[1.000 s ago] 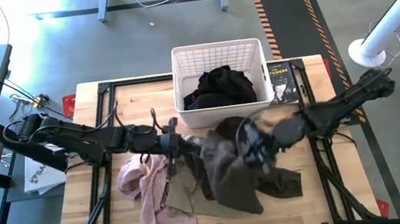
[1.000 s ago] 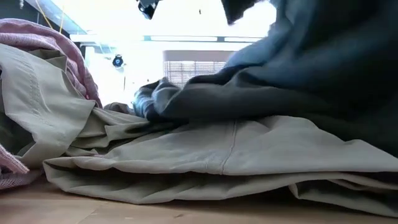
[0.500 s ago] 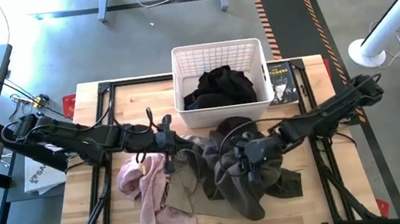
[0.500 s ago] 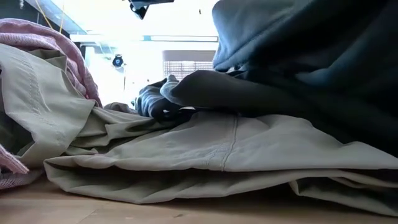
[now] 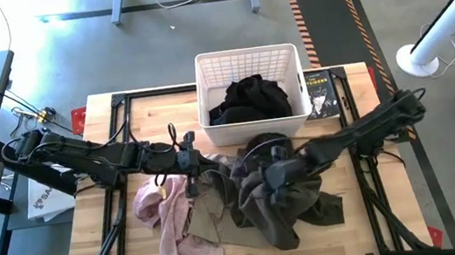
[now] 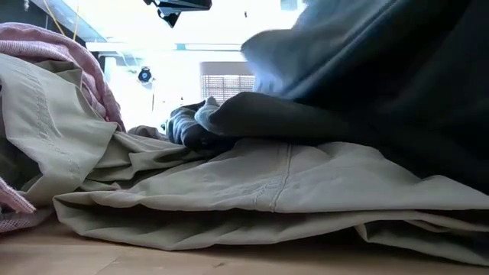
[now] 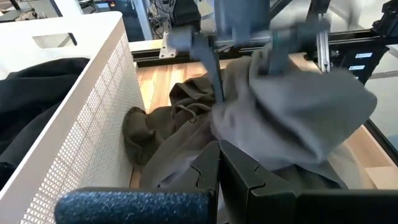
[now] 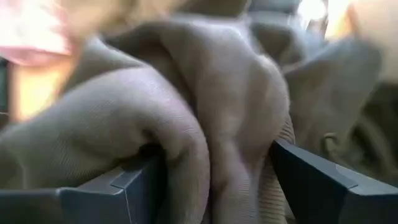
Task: Sort clothes
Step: Put the gray pants into the laundry bin
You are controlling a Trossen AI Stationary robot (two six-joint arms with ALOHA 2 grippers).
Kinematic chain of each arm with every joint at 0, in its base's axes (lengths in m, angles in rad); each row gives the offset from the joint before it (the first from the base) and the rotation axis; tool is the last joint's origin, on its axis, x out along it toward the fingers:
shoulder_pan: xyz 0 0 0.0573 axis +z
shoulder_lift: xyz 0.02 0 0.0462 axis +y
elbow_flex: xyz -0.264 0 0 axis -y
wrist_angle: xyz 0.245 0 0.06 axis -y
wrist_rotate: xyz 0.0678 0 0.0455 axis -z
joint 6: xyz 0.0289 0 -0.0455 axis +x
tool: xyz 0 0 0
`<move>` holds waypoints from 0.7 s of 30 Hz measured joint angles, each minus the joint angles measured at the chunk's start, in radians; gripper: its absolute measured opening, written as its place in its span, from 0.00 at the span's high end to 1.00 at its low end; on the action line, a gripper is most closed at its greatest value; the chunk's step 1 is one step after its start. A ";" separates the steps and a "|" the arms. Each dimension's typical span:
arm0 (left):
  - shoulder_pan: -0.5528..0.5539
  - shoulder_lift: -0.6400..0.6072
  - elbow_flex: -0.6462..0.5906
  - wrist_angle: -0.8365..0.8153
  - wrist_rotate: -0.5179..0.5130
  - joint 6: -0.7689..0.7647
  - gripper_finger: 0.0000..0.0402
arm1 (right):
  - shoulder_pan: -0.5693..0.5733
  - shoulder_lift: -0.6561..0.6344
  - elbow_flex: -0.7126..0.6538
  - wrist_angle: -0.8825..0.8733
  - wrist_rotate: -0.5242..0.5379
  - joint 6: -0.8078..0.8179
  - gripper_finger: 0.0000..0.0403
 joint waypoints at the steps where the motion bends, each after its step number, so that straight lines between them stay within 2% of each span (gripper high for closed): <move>1: 0.000 0.000 0.000 0.000 0.000 0.000 0.99 | 0.000 0.040 0.000 0.001 -0.001 0.016 0.31; 4: 0.000 0.000 0.000 0.000 0.000 -0.003 0.99 | -0.009 0.171 0.002 -0.015 -0.043 0.033 0.32; 7: 0.000 0.000 0.000 0.000 0.000 -0.003 0.99 | -0.020 0.275 0.010 -0.014 -0.078 0.017 0.40; 9: 0.000 0.000 0.000 0.001 0.000 -0.003 0.99 | -0.028 0.317 0.014 0.013 -0.133 -0.009 0.52; 12: 0.000 0.000 0.000 0.001 0.000 -0.002 0.99 | -0.041 0.339 0.015 0.061 -0.194 -0.030 0.78; 13: -0.001 0.000 0.000 -0.001 0.001 -0.003 0.99 | -0.045 0.337 0.015 0.071 -0.205 -0.035 0.86; 14: -0.003 0.000 0.000 -0.001 0.001 -0.003 0.99 | -0.048 0.325 0.012 0.073 -0.207 -0.041 0.89; 18: -0.008 0.000 0.000 -0.001 0.002 -0.002 0.99 | -0.049 0.200 -0.009 0.065 -0.119 -0.011 0.89; 21: -0.014 0.000 0.000 0.000 0.001 -0.002 0.99 | -0.040 0.038 -0.013 0.087 -0.008 0.003 0.89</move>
